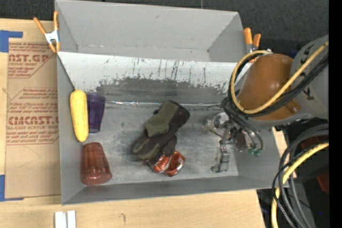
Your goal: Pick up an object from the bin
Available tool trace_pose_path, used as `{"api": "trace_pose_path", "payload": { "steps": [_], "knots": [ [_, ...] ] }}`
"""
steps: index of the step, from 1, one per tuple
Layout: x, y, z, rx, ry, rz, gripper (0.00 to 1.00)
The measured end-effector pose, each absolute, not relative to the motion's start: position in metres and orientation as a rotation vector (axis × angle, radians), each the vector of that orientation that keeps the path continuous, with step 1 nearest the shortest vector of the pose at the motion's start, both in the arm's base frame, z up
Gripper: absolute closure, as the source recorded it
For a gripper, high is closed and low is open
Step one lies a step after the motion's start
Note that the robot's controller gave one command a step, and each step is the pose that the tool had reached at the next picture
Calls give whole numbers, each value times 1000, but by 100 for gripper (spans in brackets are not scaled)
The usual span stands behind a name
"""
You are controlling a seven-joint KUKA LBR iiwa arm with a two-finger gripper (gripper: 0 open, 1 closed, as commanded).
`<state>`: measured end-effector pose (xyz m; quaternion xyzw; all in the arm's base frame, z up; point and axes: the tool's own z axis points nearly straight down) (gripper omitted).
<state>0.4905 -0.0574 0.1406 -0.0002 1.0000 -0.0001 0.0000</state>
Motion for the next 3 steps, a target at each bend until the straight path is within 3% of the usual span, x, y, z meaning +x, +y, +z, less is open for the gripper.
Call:
{"api": "trace_pose_path", "payload": {
  "steps": [1,2,3],
  "knots": [
    [491,-24,91,65,3134,1,0],
    [489,-11,70,-177,3135,1,100],
    [490,-11,71,-176,3128,0,0]
  ]
}}
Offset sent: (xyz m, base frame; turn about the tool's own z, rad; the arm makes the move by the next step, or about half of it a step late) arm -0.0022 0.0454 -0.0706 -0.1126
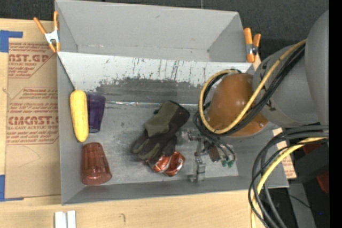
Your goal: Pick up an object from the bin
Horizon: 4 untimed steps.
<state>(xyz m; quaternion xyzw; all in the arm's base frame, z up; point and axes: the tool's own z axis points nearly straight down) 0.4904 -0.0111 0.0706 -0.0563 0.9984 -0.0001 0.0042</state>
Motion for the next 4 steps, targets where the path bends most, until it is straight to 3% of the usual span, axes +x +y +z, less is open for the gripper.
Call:
{"api": "trace_pose_path", "payload": {
  "steps": [2,3,4],
  "knots": [
    [490,11,71,-284,3119,-6,0],
    [488,44,69,204,3135,1,100],
    [488,43,69,204,3135,0,100]
  ]
}}
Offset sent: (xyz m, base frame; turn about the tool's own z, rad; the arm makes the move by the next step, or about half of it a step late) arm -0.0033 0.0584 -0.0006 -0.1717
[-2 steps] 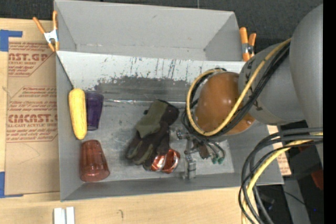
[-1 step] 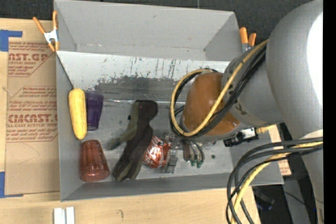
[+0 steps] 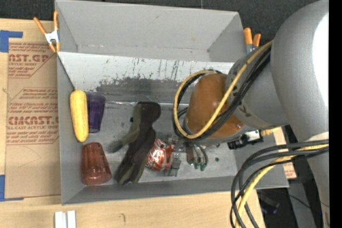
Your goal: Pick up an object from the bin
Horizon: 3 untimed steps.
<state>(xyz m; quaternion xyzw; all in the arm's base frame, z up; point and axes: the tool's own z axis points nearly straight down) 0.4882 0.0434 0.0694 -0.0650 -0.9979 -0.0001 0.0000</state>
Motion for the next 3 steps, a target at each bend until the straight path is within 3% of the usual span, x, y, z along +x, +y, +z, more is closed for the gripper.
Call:
{"api": "trace_pose_path", "payload": {
  "steps": [1,2,3],
  "knots": [
    [488,30,170,-191,-3136,0,100],
    [488,30,170,-191,-3136,0,100],
    [503,33,265,-160,-3140,0,100]
  ]
}}
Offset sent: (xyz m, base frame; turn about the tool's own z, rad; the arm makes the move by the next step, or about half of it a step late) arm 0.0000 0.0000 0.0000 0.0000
